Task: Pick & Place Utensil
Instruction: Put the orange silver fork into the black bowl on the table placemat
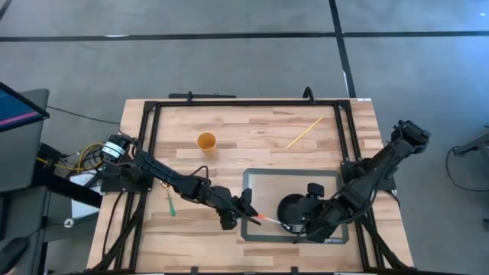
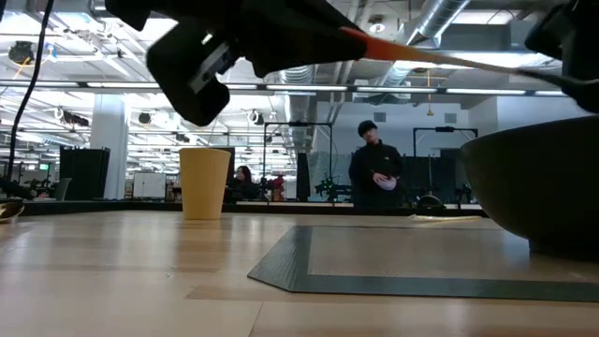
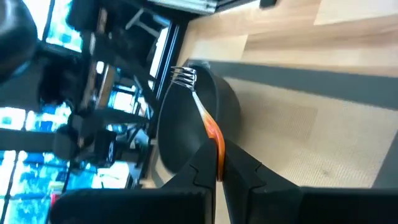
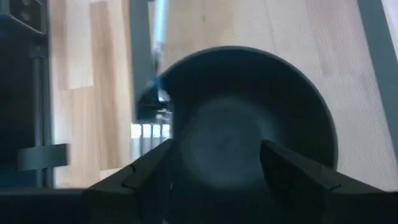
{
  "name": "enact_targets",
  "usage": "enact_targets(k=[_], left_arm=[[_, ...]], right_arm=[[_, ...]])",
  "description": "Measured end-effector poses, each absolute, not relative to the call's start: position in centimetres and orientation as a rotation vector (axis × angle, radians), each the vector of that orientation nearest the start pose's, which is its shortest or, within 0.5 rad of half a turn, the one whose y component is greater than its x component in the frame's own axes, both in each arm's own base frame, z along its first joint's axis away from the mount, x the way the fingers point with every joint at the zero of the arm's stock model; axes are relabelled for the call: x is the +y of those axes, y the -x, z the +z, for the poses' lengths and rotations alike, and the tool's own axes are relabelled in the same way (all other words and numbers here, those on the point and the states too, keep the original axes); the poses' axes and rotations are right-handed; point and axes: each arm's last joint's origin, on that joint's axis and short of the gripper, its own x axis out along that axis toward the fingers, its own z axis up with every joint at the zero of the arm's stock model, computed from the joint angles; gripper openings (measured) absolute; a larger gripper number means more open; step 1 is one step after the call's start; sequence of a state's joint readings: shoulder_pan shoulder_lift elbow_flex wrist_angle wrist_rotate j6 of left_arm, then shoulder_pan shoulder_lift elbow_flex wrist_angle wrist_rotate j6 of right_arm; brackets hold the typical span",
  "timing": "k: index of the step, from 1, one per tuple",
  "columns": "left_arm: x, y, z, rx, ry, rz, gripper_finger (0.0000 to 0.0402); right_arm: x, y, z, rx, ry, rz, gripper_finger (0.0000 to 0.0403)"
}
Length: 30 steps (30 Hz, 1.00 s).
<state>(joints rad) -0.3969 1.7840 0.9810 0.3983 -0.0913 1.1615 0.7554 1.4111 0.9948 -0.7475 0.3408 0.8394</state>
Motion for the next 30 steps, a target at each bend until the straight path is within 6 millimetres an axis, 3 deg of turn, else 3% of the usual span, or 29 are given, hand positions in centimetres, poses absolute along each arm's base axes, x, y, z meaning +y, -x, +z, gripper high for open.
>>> enact_targets(k=[3,11,13,18,30], left_arm=[[-14.0,-35.1,18.9,0.180,-1.235,-0.491,0.0010],[-12.6,-35.7,18.9,0.205,-1.237,-0.446,0.0010],[-12.3,-35.7,18.9,0.218,-1.237,-0.444,0.0010],[-12.4,-35.7,18.8,0.221,-1.238,-0.448,0.0010],[-11.8,-35.8,18.6,0.255,-1.232,-0.449,0.0010]], right_arm=[[17.4,-20.4,22.8,1.048,-0.154,-0.085,0.0196],[17.4,-21.8,21.3,1.071,-0.115,-0.089,0.0033],[17.2,-21.9,21.3,1.071,-0.111,-0.103,0.0009],[16.9,-22.2,21.3,1.068,-0.121,-0.117,0.0020],[17.3,-22.2,21.4,1.055,-0.163,-0.088,0.0001]])
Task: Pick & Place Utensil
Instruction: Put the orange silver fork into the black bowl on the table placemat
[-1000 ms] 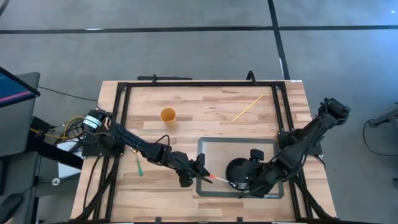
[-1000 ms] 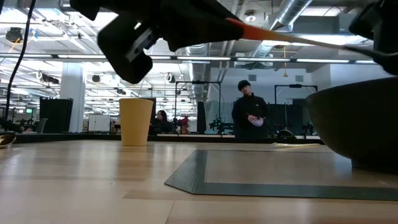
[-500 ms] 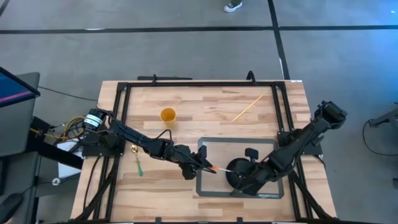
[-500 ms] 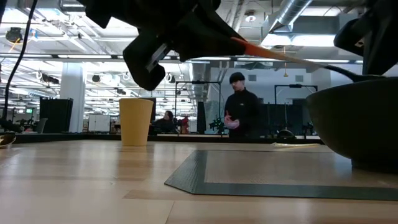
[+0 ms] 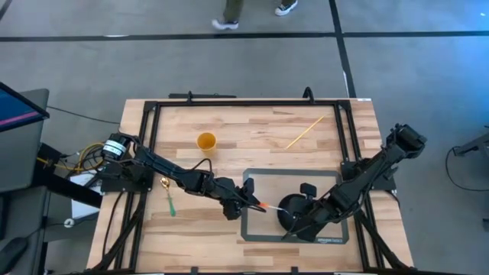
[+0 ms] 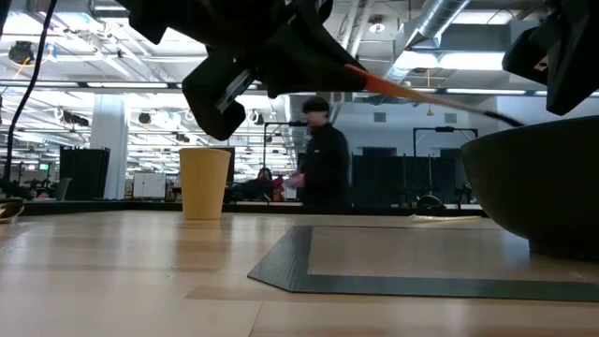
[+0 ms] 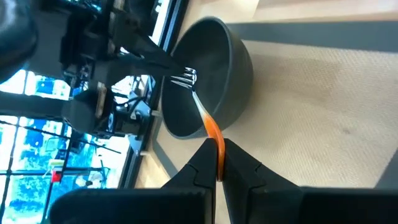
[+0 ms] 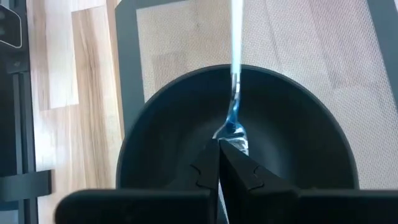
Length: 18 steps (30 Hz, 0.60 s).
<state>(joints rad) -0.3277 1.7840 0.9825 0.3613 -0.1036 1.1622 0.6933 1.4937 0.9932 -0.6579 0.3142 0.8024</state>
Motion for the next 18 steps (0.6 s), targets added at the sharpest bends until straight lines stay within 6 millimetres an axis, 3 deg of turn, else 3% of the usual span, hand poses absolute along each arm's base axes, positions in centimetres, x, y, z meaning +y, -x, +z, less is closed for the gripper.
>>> enact_targets(k=[18], left_arm=[[-11.7,-35.8,18.5,0.266,-1.219,-0.451,0.0010]], right_arm=[[16.8,-21.6,18.8,1.051,-0.200,-0.105,0.0001]])
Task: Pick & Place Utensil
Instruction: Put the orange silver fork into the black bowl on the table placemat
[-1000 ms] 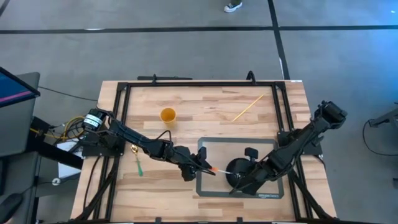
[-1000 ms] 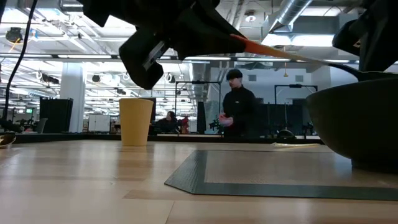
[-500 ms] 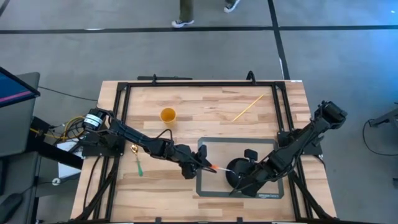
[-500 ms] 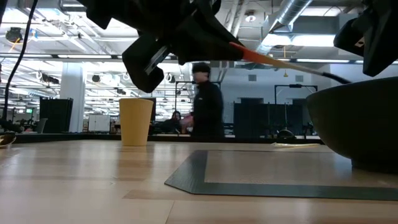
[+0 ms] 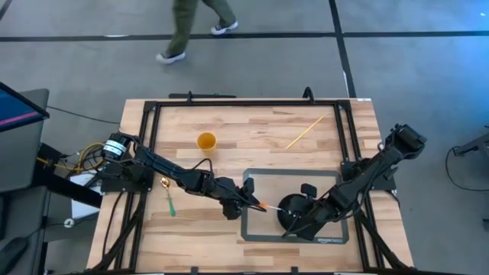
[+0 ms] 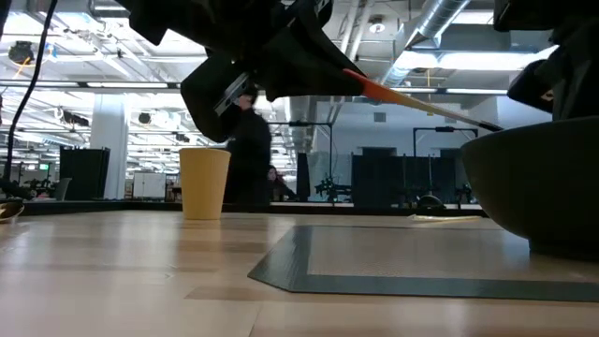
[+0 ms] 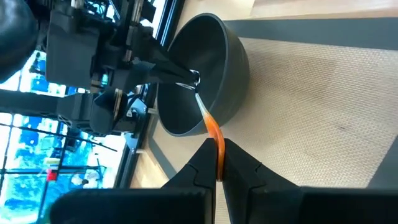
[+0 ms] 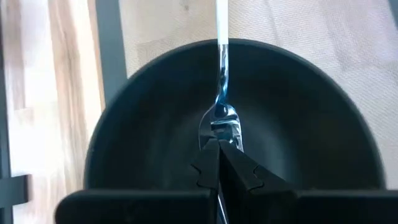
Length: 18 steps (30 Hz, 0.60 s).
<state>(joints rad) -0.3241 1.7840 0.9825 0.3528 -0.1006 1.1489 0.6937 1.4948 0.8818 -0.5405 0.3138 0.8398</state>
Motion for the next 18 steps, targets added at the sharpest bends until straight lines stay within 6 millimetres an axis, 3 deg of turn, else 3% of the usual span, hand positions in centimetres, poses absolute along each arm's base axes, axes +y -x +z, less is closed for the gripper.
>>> enact_targets(k=[18], left_arm=[[-11.6,-35.7,18.4,0.265,-1.176,-0.490,0.0036]], right_arm=[[16.1,-21.3,16.4,1.017,-0.254,-0.067,0.0000]])
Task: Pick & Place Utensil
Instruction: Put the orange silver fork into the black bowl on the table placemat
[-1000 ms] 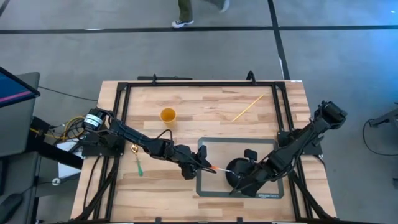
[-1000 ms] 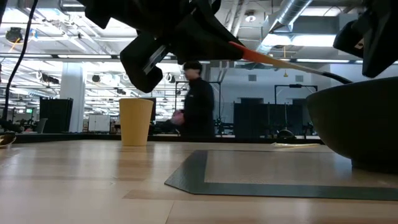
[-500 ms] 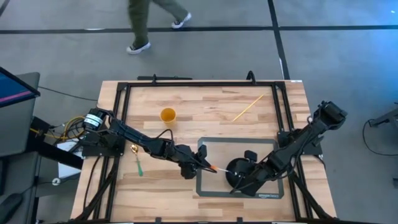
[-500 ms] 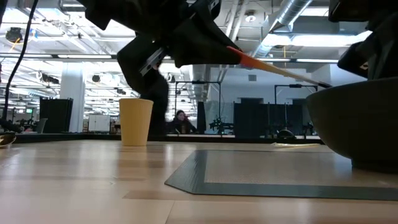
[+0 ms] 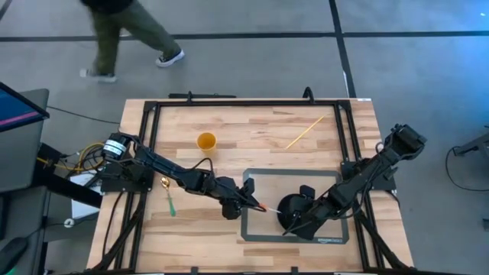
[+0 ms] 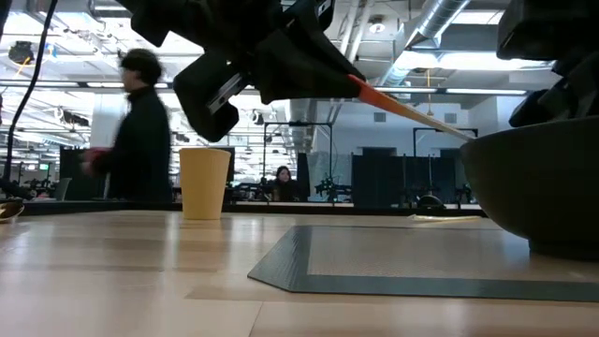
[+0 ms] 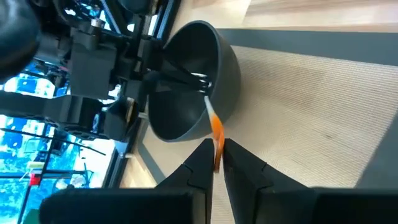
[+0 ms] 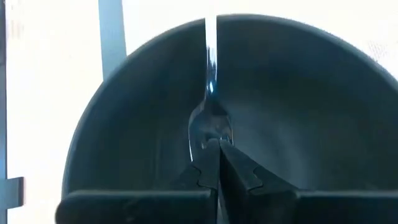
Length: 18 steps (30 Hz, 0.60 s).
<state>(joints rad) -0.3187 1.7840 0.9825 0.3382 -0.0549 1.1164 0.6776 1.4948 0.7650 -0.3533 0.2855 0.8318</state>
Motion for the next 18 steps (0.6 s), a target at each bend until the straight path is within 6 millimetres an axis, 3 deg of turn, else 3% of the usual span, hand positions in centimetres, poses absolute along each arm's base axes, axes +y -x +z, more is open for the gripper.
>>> enact_targets(k=[18], left_arm=[[-11.71,-35.99,19.00,0.205,-1.169,-0.454,0.0107]], right_arm=[[16.11,-21.34,16.37,1.016,-0.252,-0.069,0.0000]])
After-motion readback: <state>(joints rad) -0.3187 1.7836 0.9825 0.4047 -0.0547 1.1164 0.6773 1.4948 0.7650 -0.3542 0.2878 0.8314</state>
